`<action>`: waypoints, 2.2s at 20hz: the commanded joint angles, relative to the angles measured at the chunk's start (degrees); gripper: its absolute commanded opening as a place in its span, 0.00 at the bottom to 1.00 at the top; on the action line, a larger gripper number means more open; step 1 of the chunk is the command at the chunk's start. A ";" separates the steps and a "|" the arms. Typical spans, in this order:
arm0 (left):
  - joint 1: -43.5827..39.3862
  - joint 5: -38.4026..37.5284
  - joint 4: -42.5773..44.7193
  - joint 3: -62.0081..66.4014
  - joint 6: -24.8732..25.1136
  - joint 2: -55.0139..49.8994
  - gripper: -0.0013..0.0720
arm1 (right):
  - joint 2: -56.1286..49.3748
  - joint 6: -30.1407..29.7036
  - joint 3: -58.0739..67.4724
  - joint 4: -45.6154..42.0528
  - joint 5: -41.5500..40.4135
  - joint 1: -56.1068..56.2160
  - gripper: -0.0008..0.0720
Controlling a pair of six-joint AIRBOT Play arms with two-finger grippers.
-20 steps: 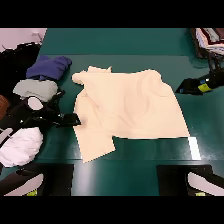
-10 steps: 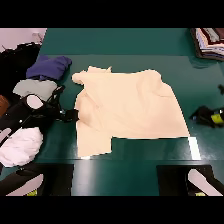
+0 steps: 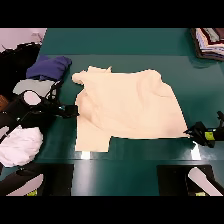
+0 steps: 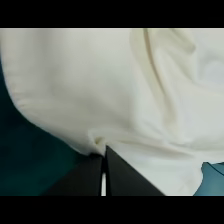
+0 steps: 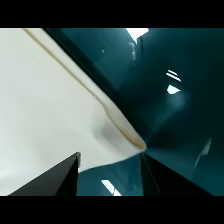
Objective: Fold the shirts.
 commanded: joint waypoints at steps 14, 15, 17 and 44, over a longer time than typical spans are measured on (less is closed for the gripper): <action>0.04 -4.44 9.94 35.21 -0.48 17.42 0.05 | 12.94 -0.04 40.26 1.53 -5.60 21.62 0.03; 0.04 -4.35 10.62 40.92 -0.48 18.64 0.05 | 13.60 -0.04 46.21 1.46 -5.88 22.18 0.03; 0.04 -4.35 10.99 52.92 -0.48 20.09 0.05 | 14.56 -0.04 57.42 1.11 -5.95 22.43 0.03; 0.04 4.09 16.20 34.42 0.76 -15.13 0.05 | -28.02 3.52 57.79 -7.67 2.38 29.35 0.03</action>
